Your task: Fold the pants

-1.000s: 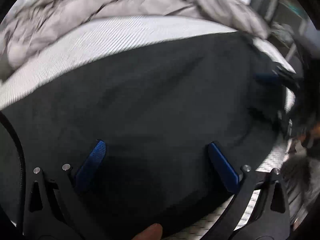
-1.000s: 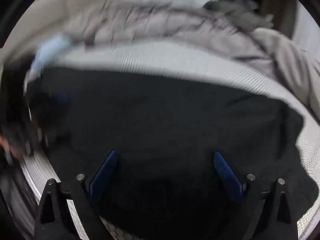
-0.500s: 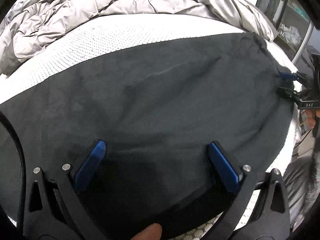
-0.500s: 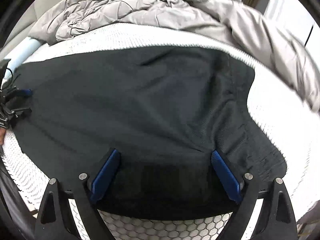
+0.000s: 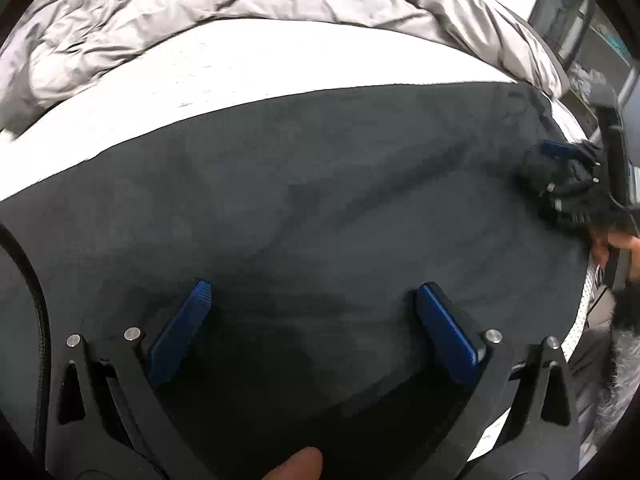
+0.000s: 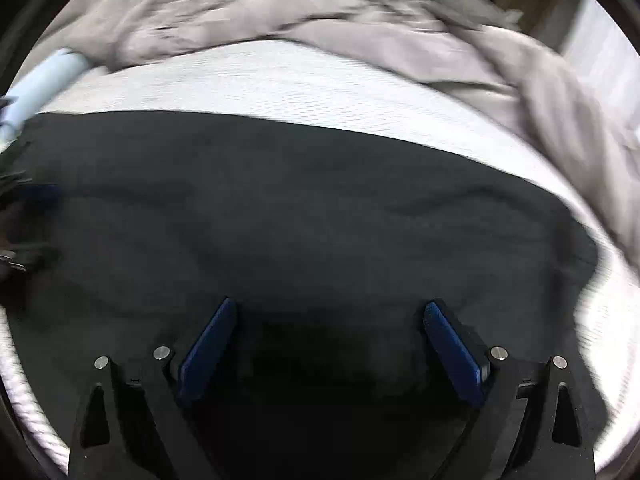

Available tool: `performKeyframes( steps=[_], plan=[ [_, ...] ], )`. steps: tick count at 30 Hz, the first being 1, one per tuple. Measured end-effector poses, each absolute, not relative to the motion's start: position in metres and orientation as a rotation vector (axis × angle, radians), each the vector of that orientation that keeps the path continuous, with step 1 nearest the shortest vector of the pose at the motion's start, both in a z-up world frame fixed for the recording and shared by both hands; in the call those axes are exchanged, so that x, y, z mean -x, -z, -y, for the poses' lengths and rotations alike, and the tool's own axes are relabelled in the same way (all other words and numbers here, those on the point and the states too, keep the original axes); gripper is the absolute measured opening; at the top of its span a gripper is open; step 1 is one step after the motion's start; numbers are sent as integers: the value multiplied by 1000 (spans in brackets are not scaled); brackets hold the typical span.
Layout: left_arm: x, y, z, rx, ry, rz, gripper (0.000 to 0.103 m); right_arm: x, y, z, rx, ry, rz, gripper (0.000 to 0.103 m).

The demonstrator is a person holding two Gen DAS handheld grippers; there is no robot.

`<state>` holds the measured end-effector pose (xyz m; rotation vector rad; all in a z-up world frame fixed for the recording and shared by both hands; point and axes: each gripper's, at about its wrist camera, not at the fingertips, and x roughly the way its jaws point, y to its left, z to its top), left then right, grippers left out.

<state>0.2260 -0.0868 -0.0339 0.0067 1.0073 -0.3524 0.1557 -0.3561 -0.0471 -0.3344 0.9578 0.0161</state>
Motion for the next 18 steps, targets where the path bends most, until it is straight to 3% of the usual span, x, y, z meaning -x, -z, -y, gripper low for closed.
performKeyframes(
  steps=[6, 14, 18],
  plan=[
    [-226, 34, 78, -22, 316, -1008, 102, -144, 41, 429, 227, 171, -947, 98],
    [-231, -12, 88, 9, 365, -892, 102, -144, 7, 373, 133, -42, -892, 98],
    [-271, -2, 108, -36, 393, -942, 102, -178, 24, 321, 131, -158, -952, 98]
  ],
)
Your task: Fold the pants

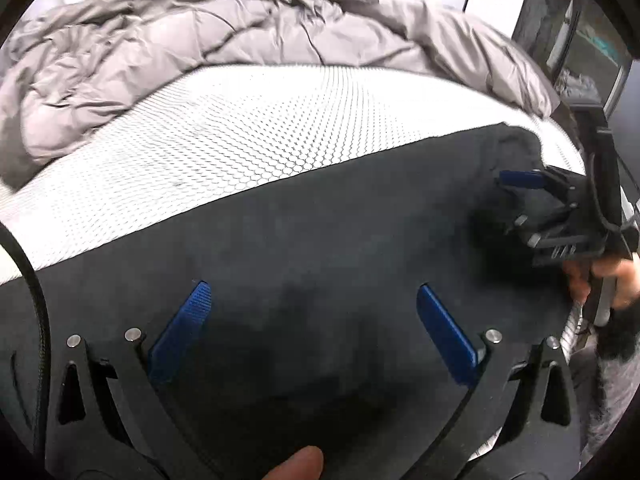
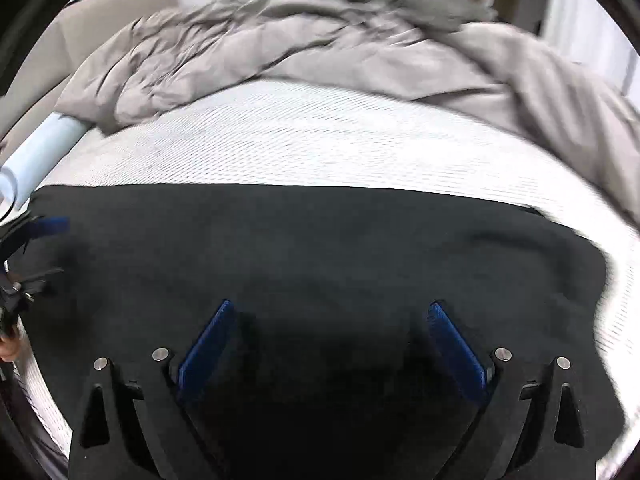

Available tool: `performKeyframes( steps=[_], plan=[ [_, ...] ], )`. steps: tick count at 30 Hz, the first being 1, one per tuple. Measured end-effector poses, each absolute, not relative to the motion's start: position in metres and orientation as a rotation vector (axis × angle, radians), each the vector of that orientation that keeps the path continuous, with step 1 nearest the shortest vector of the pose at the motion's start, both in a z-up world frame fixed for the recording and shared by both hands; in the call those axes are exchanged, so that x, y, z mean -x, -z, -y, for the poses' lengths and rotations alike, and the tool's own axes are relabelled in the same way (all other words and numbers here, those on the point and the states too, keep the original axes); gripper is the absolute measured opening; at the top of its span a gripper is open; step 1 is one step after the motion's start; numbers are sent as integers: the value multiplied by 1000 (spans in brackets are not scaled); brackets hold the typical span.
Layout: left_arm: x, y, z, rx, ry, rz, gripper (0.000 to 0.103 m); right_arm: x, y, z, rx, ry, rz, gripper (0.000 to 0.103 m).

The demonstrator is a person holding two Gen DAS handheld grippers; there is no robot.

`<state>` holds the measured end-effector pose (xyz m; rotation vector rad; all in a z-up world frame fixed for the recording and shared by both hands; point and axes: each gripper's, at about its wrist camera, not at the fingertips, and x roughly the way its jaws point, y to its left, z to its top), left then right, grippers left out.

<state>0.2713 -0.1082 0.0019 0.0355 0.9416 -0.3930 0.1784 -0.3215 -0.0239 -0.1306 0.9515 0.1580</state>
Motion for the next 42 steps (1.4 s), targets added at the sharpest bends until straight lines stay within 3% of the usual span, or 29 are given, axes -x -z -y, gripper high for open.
performKeyframes(
  steps=[4, 10, 14, 16, 23, 26, 28, 32, 38, 42],
  plan=[
    [-300, 34, 100, -21, 321, -1059, 102, -198, 51, 282, 287, -146, -1023, 98],
    [-298, 38, 83, -22, 282, -1041, 102, -198, 39, 362, 382, 263, -962, 99],
    [-295, 40, 81, -41, 259, -1036, 102, -190, 31, 441, 59, 334, -986, 100],
    [-291, 38, 77, -36, 251, -1028, 102, -182, 22, 441, 58, 341, -962, 99],
    [-311, 11, 54, 80, 218, -939, 102, -171, -20, 386, 70, 205, -817, 99],
    [-330, 29, 53, 114, 184, -1003, 102, -194, -6, 343, 39, 42, -876, 98],
    [-336, 41, 57, 87, 172, -1032, 102, -211, 11, 297, 66, -78, -926, 88],
    [-331, 42, 64, 2, 173, -1022, 102, -220, 41, 236, 274, -102, -982, 86],
    [-320, 41, 59, 36, 178, -1017, 102, -221, 33, 331, 354, 383, -937, 86],
    [-319, 40, 60, 16, 167, -1028, 102, -208, 24, 414, 56, 471, -916, 86]
  ],
)
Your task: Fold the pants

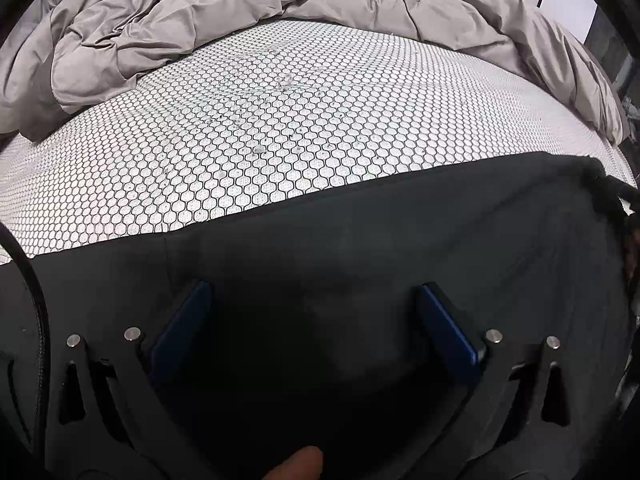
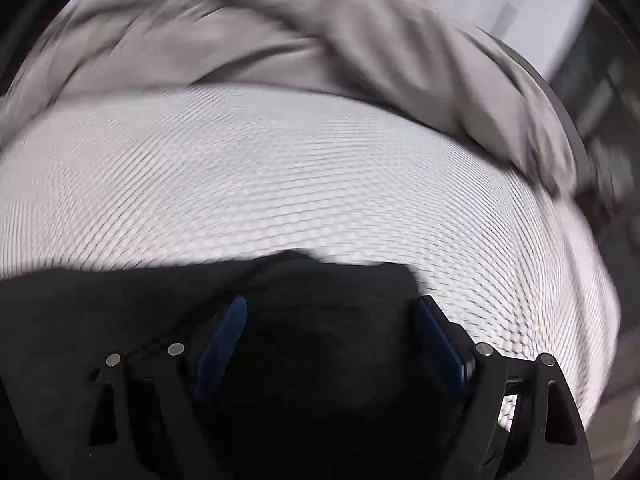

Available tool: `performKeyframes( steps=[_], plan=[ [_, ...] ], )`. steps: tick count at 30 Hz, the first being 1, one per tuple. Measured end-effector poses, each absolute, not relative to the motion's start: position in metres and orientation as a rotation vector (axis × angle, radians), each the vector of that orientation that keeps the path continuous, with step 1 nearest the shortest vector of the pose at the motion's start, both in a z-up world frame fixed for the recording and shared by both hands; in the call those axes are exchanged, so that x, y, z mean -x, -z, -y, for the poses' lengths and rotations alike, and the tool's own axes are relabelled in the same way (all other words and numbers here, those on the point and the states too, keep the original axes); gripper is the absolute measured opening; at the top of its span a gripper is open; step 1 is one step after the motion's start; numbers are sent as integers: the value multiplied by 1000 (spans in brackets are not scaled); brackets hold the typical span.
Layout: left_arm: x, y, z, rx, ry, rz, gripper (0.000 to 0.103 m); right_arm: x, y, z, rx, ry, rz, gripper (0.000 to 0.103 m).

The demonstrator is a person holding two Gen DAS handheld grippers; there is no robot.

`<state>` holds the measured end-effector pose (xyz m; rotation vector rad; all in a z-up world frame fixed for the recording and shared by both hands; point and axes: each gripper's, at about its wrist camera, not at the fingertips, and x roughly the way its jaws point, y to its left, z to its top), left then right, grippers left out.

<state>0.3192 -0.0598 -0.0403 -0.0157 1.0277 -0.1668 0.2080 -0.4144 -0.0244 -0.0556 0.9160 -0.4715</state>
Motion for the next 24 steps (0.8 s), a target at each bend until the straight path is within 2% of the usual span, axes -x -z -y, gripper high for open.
performKeyframes(
  steps=[3, 7, 9, 12, 15, 18, 21, 24],
  plan=[
    [-310, 26, 57, 45, 186, -1017, 102, -184, 7, 427, -106, 400, -882, 85],
    [-264, -2, 73, 30, 282, -950, 102, -140, -14, 376, -19, 165, -866, 88],
    [-233, -4, 87, -19, 329, -915, 102, -125, -6, 348, 46, 61, -880, 91],
    [-216, 7, 109, -64, 357, -972, 102, -113, 20, 305, 80, -121, -967, 91],
    [-213, 26, 123, -114, 374, -1029, 102, -109, 41, 280, 216, -175, -978, 91],
    [-213, 27, 116, -86, 382, -1038, 102, -107, 41, 299, 255, -157, -981, 90],
    [-211, 29, 110, -75, 375, -1037, 102, -95, 34, 350, 388, 87, -939, 90],
    [-210, 29, 112, -82, 372, -1040, 102, -84, 24, 416, 298, 327, -935, 92]
  ],
)
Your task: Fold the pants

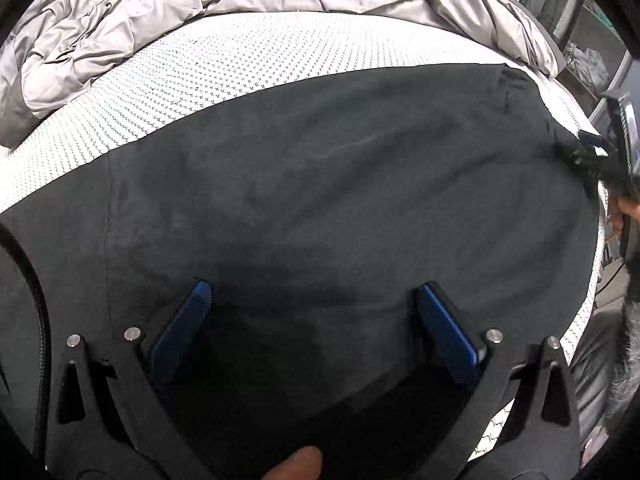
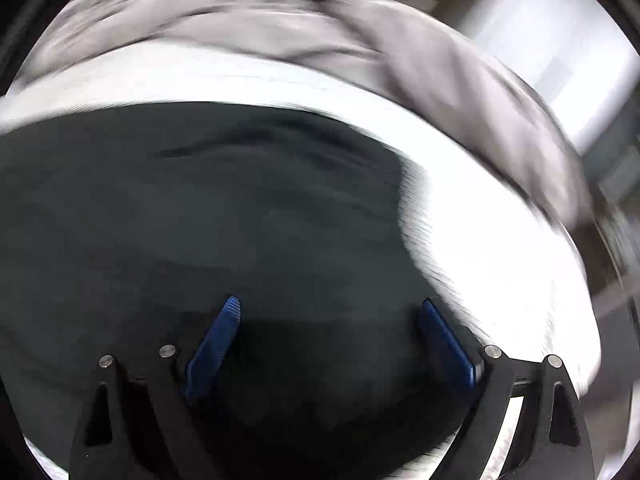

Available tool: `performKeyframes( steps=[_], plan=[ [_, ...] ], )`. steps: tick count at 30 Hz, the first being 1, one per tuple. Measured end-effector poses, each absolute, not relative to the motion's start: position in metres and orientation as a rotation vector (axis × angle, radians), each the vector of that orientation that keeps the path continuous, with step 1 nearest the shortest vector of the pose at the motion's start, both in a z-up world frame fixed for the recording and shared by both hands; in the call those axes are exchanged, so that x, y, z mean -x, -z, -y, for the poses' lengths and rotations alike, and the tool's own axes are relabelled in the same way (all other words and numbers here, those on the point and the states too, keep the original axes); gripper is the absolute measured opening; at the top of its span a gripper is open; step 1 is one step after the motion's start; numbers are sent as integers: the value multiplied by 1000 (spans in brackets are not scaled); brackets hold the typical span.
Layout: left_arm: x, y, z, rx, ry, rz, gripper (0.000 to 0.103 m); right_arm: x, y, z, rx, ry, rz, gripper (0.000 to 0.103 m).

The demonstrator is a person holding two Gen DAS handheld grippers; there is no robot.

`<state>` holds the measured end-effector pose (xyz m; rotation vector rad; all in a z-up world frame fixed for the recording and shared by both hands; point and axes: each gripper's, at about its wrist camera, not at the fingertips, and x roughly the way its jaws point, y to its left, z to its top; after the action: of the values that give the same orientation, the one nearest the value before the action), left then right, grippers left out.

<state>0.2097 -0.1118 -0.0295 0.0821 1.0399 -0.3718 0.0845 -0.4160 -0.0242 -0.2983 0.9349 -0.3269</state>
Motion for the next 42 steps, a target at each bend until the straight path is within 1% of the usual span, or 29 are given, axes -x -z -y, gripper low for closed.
performKeyframes(
  steps=[3, 5, 8, 11, 13, 15, 17, 19, 23, 24, 25, 28, 29, 30, 31, 33, 35, 37, 40, 42],
  plan=[
    [-211, 22, 112, -95, 336, -1042, 102, -71, 11, 448, 95, 264, -914, 92],
    [-213, 8, 108, -70, 348, -993, 102, -61, -2, 440, 107, 232, -878, 92],
    [-195, -15, 120, -20, 475, -922, 102, -56, -18, 416, 113, 121, -832, 92],
    [-181, -10, 150, -44, 620, -945, 102, -56, -13, 371, 166, -92, -839, 92],
    [-179, 2, 165, -96, 651, -988, 102, -57, 5, 338, 255, -191, -888, 92],
    [-178, 14, 173, -160, 617, -999, 102, -57, 31, 319, 403, -188, -960, 92],
    [-181, 21, 168, -171, 619, -1006, 102, -54, 33, 328, 439, -187, -960, 92],
    [-182, 20, 161, -155, 621, -1008, 102, -50, 24, 358, 395, -131, -969, 92],
    [-190, 23, 145, -190, 607, -1023, 102, -51, 9, 458, 143, 43, -979, 93],
    [-193, 23, 144, -195, 604, -1025, 102, -49, 5, 467, 98, 60, -967, 89],
    [-193, 21, 143, -193, 596, -1023, 102, -46, -2, 470, 69, 72, -946, 87],
    [-198, 6, 146, -155, 549, -948, 102, -37, -28, 425, 92, -26, -832, 89],
    [-202, 3, 148, -146, 532, -926, 102, -40, -31, 406, 99, -76, -806, 92],
    [-206, 2, 150, -141, 520, -921, 102, -45, -32, 391, 87, -111, -790, 98],
    [-210, 2, 152, -141, 514, -927, 102, -56, -30, 372, 49, -143, -790, 99],
    [-220, 11, 152, -143, 480, -967, 102, -84, -17, 342, -2, -200, -874, 99],
    [-228, 22, 142, -157, 420, -1010, 102, -95, -2, 310, 18, -238, -930, 99],
    [-226, 24, 124, -158, 387, -1010, 102, -110, 10, 292, 113, -206, -958, 99],
    [-218, 24, 67, -151, 307, -1007, 102, -127, 29, 281, 288, -173, -1012, 99],
    [-207, 23, 24, -170, 211, -1001, 102, -118, 38, 280, 366, -171, -1002, 100]
  ],
)
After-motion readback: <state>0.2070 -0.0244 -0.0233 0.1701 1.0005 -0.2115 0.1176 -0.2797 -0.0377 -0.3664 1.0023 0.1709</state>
